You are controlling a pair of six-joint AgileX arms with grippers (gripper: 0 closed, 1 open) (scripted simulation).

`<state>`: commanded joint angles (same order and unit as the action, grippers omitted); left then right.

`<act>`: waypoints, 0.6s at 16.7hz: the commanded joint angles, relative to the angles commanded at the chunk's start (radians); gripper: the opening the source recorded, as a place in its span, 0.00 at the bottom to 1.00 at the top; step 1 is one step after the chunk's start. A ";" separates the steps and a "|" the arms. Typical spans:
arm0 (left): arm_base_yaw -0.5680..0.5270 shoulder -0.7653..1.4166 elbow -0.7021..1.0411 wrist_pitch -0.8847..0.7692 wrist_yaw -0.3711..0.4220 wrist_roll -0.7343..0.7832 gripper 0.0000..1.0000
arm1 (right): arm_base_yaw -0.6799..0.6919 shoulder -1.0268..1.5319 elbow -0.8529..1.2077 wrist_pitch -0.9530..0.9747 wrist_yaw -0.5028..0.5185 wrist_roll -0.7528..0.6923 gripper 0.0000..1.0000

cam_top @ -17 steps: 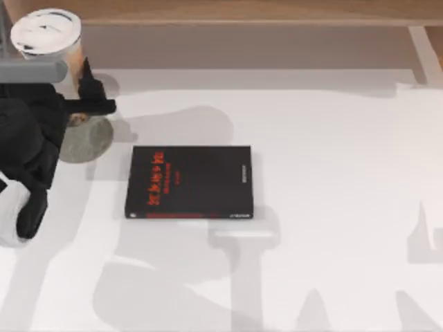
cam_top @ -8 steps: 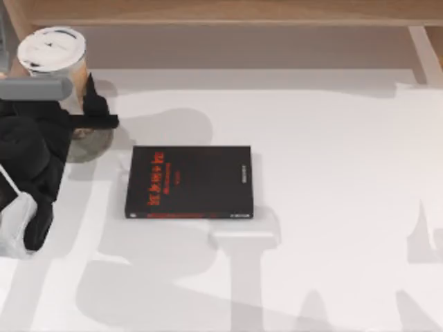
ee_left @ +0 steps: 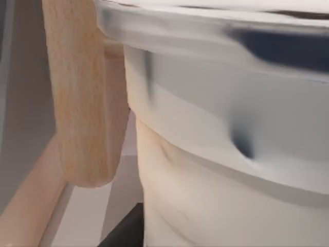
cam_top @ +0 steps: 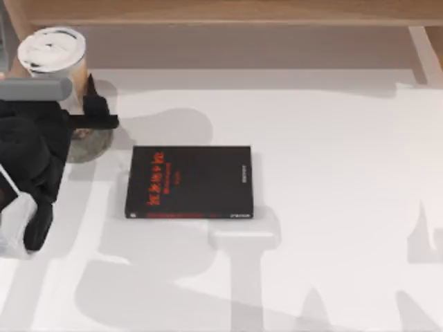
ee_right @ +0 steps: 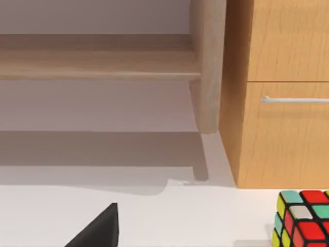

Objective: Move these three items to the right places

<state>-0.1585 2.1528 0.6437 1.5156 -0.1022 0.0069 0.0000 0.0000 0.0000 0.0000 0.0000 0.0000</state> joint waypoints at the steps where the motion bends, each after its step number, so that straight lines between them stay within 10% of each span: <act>1: 0.000 0.000 0.000 0.000 0.000 0.000 0.53 | 0.000 0.000 0.000 0.000 0.000 0.000 1.00; 7: 0.000 0.000 0.000 0.000 0.000 0.000 0.98 | 0.000 0.000 0.000 0.000 0.000 0.000 1.00; 10: 0.000 0.000 0.000 0.000 0.000 0.000 1.00 | 0.000 0.000 0.000 0.000 0.000 0.000 1.00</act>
<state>-0.1585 2.1528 0.6437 1.5156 -0.1022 0.0069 0.0000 0.0000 0.0000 0.0000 0.0000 0.0000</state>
